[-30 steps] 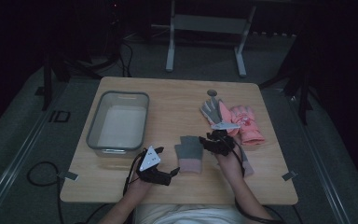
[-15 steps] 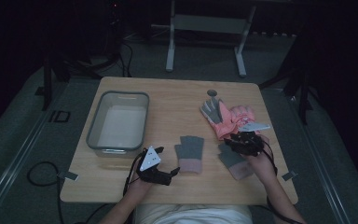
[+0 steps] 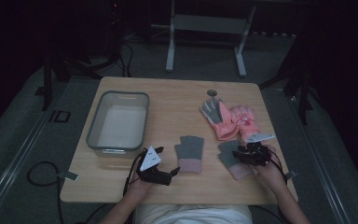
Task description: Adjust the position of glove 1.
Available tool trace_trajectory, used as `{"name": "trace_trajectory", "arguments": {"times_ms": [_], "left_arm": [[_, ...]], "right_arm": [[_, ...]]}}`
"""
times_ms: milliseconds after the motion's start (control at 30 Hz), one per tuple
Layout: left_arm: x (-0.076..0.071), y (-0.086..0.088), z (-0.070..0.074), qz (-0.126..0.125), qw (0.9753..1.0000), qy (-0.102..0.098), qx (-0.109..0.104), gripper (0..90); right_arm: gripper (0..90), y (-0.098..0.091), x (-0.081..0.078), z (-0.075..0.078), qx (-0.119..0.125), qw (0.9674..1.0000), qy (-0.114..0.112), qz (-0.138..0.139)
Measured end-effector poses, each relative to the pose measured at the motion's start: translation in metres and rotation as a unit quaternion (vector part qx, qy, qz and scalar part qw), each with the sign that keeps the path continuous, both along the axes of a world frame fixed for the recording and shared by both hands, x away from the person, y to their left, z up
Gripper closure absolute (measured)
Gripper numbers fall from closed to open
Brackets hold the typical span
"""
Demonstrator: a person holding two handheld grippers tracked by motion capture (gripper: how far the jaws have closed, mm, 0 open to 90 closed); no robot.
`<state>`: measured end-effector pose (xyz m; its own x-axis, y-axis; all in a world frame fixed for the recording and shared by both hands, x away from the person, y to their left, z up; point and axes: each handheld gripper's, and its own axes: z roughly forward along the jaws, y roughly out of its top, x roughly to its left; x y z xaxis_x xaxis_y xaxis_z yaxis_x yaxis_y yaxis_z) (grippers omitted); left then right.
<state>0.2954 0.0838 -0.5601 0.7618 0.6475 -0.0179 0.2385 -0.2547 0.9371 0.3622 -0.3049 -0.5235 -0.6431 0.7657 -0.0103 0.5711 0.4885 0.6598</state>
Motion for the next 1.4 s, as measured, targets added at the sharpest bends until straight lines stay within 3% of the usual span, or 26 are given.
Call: {"name": "trace_trajectory", "arguments": {"times_ms": [167,200,267,300,500,567,700,867,967,1100,1233,1400], "left_arm": [[0.0,0.0,0.0,-0.001,1.0,0.0,0.0,1.2],[0.0,0.0,0.0,-0.001,1.0,0.0,-0.001,1.2],[0.0,0.0,0.0,-0.001,1.0,-0.002,0.001,1.1],[0.0,0.0,0.0,-0.001,1.0,-0.002,0.001,1.2],[-0.001,0.0,0.0,0.0,1.0,-0.002,0.002,1.2],[-0.001,-0.001,0.0,0.002,1.0,-0.004,0.002,1.2],[-0.001,0.0,0.0,0.003,1.0,-0.004,0.001,1.2],[-0.001,-0.001,0.0,0.003,1.0,-0.005,0.002,1.2],[-0.001,-0.001,0.0,0.003,1.0,-0.006,0.003,1.1],[-0.001,-0.001,0.0,0.002,1.0,-0.007,0.004,1.2],[-0.001,-0.001,0.0,0.001,1.0,-0.006,0.004,1.2],[-0.001,-0.001,0.0,0.003,1.0,-0.006,0.003,1.2]], "right_arm": [[59.7,0.005,0.0,-0.015,-0.013,0.9996,0.012,0.021],[59.7,0.004,0.0,-0.016,-0.008,0.9998,0.009,0.018],[61.5,0.007,-0.002,-0.017,-0.02,0.9996,0.002,0.018],[65.5,0.009,-0.003,-0.018,-0.025,0.9995,-0.006,0.02],[83.9,0.016,-0.006,-0.016,-0.036,0.9993,-0.006,0.004],[85.2,0.018,-0.01,-0.012,-0.026,0.9996,-0.001,-0.013],[85.7,0.024,-0.028,0.012,0.015,0.9989,-0.027,-0.035],[85.6,0.029,-0.045,0.048,0.054,0.9945,-0.05,-0.075],[85.6,0.031,-0.053,0.055,0.07,0.9894,-0.056,-0.114],[85.6,0.036,-0.056,0.042,0.072,0.9858,-0.037,-0.147],[85.5,0.039,-0.052,0.026,0.059,0.9873,-0.02,-0.146],[85.4,0.038,-0.045,0.005,0.042,0.9866,-0.004,-0.158]]}}
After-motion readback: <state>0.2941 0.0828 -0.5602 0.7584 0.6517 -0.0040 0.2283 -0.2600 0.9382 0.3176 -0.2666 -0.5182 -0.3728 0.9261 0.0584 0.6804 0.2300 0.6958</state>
